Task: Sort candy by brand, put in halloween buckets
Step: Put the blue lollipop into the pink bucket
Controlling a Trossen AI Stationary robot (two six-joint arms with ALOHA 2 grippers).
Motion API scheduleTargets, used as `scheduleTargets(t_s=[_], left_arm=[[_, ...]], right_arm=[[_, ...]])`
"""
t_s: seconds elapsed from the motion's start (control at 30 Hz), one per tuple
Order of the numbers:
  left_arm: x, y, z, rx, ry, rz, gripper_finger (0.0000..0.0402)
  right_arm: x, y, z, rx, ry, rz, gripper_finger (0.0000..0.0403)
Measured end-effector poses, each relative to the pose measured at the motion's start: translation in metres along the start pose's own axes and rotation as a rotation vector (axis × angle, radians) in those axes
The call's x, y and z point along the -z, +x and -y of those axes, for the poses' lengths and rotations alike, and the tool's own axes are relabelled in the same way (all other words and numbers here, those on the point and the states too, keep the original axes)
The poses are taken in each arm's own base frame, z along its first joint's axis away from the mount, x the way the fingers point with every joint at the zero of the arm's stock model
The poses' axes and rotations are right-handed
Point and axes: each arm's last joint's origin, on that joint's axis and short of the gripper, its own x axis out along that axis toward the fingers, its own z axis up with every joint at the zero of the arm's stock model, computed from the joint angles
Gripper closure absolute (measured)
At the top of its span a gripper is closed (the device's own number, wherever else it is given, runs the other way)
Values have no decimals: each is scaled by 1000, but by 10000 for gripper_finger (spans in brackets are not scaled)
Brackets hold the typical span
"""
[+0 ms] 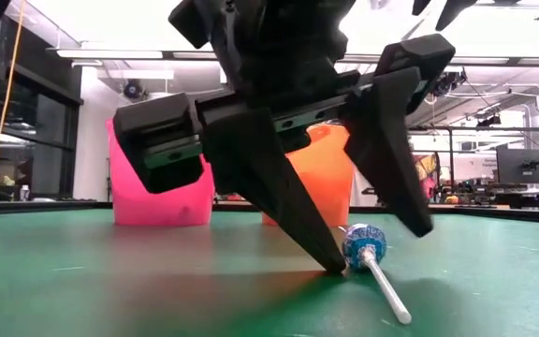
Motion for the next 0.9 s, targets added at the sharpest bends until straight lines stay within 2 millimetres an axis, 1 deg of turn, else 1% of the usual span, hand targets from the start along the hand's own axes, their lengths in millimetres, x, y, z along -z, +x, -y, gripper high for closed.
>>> scheduleTargets(t_s=[0.03, 0.1, 0.23, 0.27, 0.37, 0.43, 0.47, 0.53, 0.63, 0.67, 0.73, 0.8, 0.83, 0.9], left_arm=[[1, 0, 0, 4, -2, -4, 209], [1, -1, 1, 13, -8, -8, 250], [2, -1, 2, 26, -73, -17, 361], [2, -2, 2, 29, -104, -20, 370], [1, -4, 2, 27, -176, -33, 369], [0, -14, 0, 32, -229, -82, 367], [1, -23, -2, 37, -263, -99, 367], [0, -46, -11, 21, -335, -99, 367], [-1, -103, -23, 0, -484, -53, 367], [-1, -122, -24, -6, -542, -37, 367], [4, -157, -20, 7, -670, -20, 367], [8, -189, -11, -28, -768, -7, 367], [7, -208, -5, -65, -804, 13, 367], [7, -238, 10, -132, -863, 68, 367]], right_arm=[[0, 0, 0, -4, 2, 2, 135], [-1, 0, -2, -15, 8, 7, 135], [-1, 0, -3, -23, 13, 12, 135], [-1, 0, -3, -27, 15, 14, 135], [-2, 0, -4, -40, 22, 20, 135], [-3, 0, -5, -43, 25, 27, 135], [-3, 0, -5, -40, 25, 34, 135], [-3, 0, -5, -35, 20, 46, 135], [-4, 0, -4, -19, 9, 74, 135], [-4, 0, -4, -15, -1, 80, 135], [-4, 0, -4, -9, -16, 90, 135], [-5, 0, -4, -3, -26, 102, 135], [-5, 0, -4, -1, -27, 104, 135], [-5, 0, -4, 0, -28, 106, 135]])
